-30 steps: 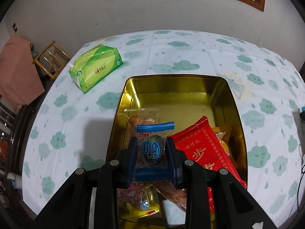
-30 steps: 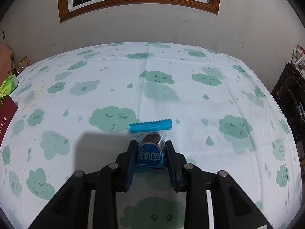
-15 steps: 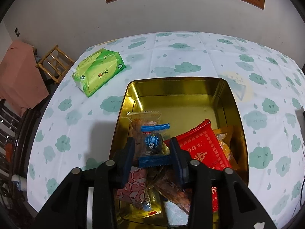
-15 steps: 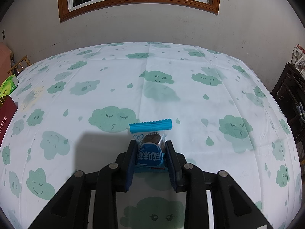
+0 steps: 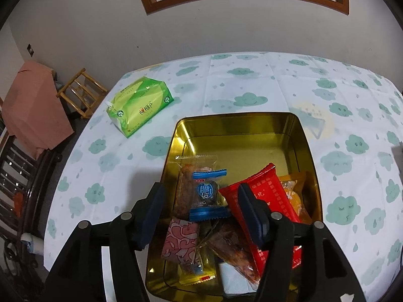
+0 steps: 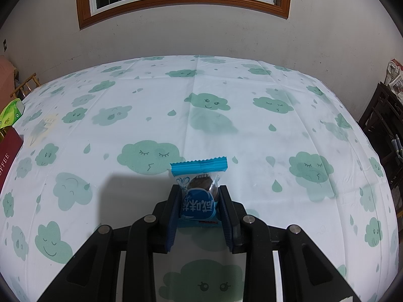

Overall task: Organize snacks
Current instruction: 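Lower the blue candy into the tin and open the left tool, then carry the blue candy into the tin and open the right tool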

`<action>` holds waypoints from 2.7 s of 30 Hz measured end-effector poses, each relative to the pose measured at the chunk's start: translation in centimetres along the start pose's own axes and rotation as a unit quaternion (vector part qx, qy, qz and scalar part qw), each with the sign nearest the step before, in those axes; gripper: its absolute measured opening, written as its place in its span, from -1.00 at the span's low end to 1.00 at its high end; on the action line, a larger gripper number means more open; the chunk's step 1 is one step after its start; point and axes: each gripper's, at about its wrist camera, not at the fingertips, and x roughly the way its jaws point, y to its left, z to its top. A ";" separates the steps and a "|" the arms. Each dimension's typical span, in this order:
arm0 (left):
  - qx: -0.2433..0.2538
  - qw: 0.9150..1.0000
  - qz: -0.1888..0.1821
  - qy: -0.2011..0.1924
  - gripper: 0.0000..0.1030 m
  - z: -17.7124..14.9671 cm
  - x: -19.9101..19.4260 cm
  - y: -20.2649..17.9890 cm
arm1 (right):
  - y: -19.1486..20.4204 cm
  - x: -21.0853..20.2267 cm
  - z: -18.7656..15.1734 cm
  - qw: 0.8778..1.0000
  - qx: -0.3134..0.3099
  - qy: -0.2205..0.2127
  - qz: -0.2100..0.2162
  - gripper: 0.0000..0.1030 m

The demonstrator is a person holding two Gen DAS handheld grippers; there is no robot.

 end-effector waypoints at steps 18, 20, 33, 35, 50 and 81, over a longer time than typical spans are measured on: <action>-0.055 0.998 -0.009 -0.035 0.47 -1.8 -3.5 0.8 | 0.3 0.0 0.2 1.000 -0.003 0.006 -0.019 -0.44; -0.056 0.998 -0.012 -0.035 0.49 -2.0 -3.7 0.7 | 0.7 -0.1 0.4 0.999 0.001 0.012 -0.031 -0.44; -0.071 0.997 -0.019 -0.037 0.69 -3.7 -4.6 1.4 | 5.4 -5.2 1.9 1.000 -0.005 -0.020 0.008 -0.44; -0.069 0.997 -0.016 -0.038 0.69 -4.0 -4.9 1.9 | 6.8 -6.3 2.1 0.999 -0.009 -0.023 0.022 -0.44; -0.118 0.993 0.011 -0.025 0.73 -6.4 -5.2 7.4 | 19.9 -11.4 1.4 0.986 -0.076 -0.029 0.149 -0.44; -0.128 0.992 0.001 0.002 0.73 -9.4 -3.1 10.9 | 39.1 -11.1 -3.6 0.945 -0.191 0.050 0.260 -0.44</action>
